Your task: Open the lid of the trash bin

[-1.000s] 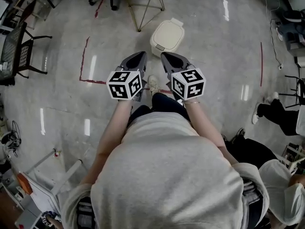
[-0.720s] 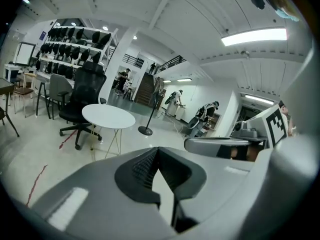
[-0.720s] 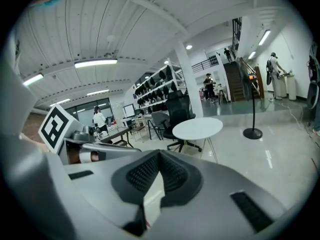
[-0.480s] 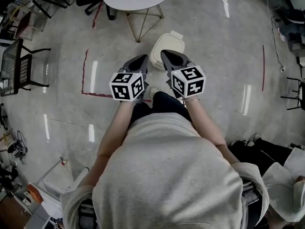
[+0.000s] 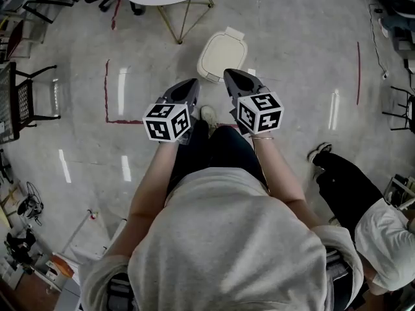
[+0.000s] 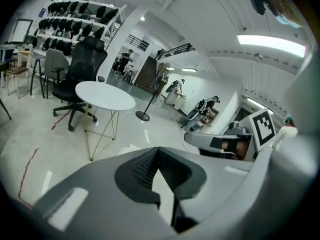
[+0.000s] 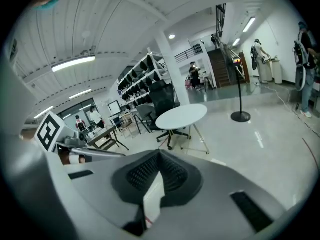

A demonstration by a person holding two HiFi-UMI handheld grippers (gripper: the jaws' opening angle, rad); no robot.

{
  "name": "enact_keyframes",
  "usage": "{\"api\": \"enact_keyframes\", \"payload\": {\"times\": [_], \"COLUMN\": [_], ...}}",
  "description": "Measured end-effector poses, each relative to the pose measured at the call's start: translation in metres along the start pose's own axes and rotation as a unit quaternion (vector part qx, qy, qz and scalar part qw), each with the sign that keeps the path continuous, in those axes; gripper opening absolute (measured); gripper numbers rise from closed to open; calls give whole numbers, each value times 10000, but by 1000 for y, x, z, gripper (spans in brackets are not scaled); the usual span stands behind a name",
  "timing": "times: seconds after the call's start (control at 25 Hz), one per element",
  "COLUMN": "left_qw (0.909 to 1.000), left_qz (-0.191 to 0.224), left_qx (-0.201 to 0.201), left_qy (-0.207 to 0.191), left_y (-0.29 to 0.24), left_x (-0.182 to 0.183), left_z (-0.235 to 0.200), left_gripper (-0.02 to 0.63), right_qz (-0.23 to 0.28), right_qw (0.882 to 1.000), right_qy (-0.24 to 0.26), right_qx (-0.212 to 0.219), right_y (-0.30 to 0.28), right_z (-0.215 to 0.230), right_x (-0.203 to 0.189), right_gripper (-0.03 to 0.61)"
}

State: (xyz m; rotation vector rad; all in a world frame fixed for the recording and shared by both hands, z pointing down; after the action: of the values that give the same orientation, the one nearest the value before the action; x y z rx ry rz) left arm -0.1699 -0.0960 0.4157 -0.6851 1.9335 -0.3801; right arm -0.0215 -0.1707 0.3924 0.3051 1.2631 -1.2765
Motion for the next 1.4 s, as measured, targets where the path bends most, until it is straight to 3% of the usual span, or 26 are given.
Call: {"api": "enact_keyframes", "payload": {"times": [0.24,0.56,0.72,1.04,1.4], "left_qw": [9972,9905,9876,9824,9800], "left_qz": [-640,-1098,-1056,-1476,-1781], "left_qx": [-336,-467,-500,-601,-589], "left_qy": [-213,-685,-1048,-978,-657], "left_y": [-22,-51,-66,-114,-165], "left_x": [-13,-39,-52,-95,-163], "left_z": [-11,-30,-43,-80,-113], "left_gripper": [8,9,9,9,9], "right_qz": [-154,-483,-774,-1430,-1641], "right_qw": [9992,9965,9946,9868,9809], "right_qy": [-277,-590,-608,-705,-952], "right_qx": [-247,-340,-314,-299,-422], "right_y": [-4,-32,-49,-77,-127], "right_z": [9,16,23,47,80], "right_x": [-21,-67,-90,-155,-225], "right_gripper": [0,0,0,0,0]}}
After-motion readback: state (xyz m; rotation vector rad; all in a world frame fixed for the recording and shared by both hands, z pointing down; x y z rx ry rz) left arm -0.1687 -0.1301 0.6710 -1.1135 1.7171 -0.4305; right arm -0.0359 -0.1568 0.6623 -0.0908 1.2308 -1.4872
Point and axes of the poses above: the fingertips, and each gripper's own axes: y backward along the fingers, z to its right, x out of its top, the point moved 7 cm from there along y, backward along the fingers, and after that the axes turned 5 degrees about x, right-handed, at the moved point
